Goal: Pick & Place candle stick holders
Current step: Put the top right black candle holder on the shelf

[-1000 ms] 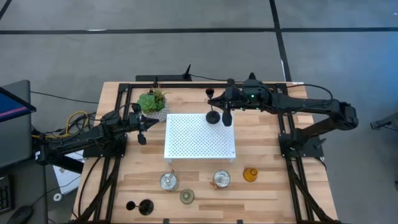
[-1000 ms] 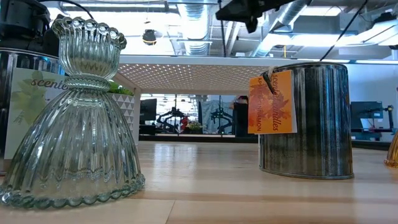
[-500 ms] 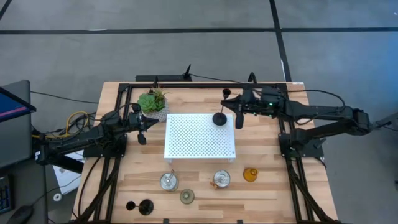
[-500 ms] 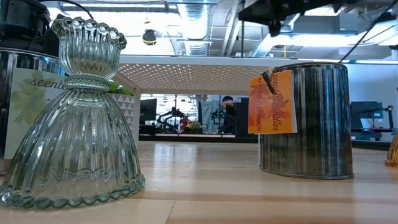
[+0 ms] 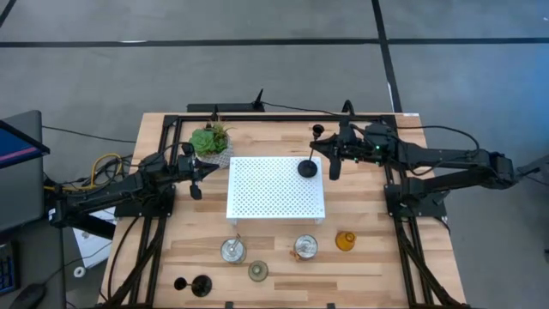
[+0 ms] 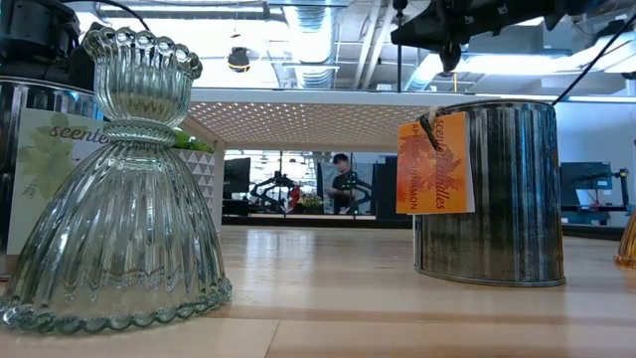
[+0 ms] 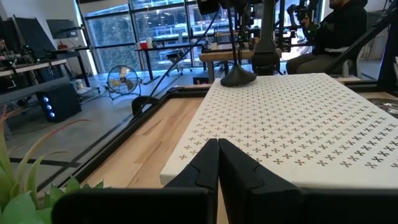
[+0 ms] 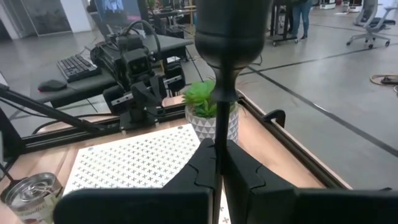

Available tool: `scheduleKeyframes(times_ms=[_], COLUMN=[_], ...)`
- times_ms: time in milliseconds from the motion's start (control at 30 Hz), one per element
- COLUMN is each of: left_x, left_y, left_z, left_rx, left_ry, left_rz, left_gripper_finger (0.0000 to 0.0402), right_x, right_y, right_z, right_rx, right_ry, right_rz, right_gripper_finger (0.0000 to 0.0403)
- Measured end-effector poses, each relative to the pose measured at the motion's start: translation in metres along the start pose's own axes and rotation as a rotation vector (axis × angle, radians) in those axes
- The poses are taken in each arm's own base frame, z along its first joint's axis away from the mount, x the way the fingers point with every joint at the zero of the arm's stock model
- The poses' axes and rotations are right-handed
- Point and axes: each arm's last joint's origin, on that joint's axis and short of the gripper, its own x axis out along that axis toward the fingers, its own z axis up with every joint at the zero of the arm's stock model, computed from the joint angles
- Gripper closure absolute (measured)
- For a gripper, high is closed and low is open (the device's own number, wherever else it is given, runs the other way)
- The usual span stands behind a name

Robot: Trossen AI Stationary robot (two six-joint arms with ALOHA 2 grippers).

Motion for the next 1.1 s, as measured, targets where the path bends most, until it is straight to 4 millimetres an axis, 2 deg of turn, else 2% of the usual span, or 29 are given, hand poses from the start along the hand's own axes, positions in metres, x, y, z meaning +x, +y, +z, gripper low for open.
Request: scheduleKeyframes(times_ms=[300, 867, 1100], left_x=[0.0, 0.0, 0.0], left_y=[0.0, 0.0, 0.0], left_z=[-0.0001, 0.0, 0.0001], left_rx=[0.0, 0.0, 0.0], left_ry=[0.0, 0.0, 0.0], left_rz=[0.0, 0.0, 0.0], left_gripper_finger=[0.0394, 0.0394, 0.0394], right_x=[0.0002, 0.0003, -0.0036], right_y=[0.0012, 0.0061, 0.0061], right_z=[-0.0021, -0.005, -0.0016], right_rx=[-0.001, -0.015, -0.058], right_ry=[0.0, 0.019, -0.002], right_rz=[0.007, 0.031, 0.033], right_gripper_finger=[0.0396, 0.0337, 0.0291])
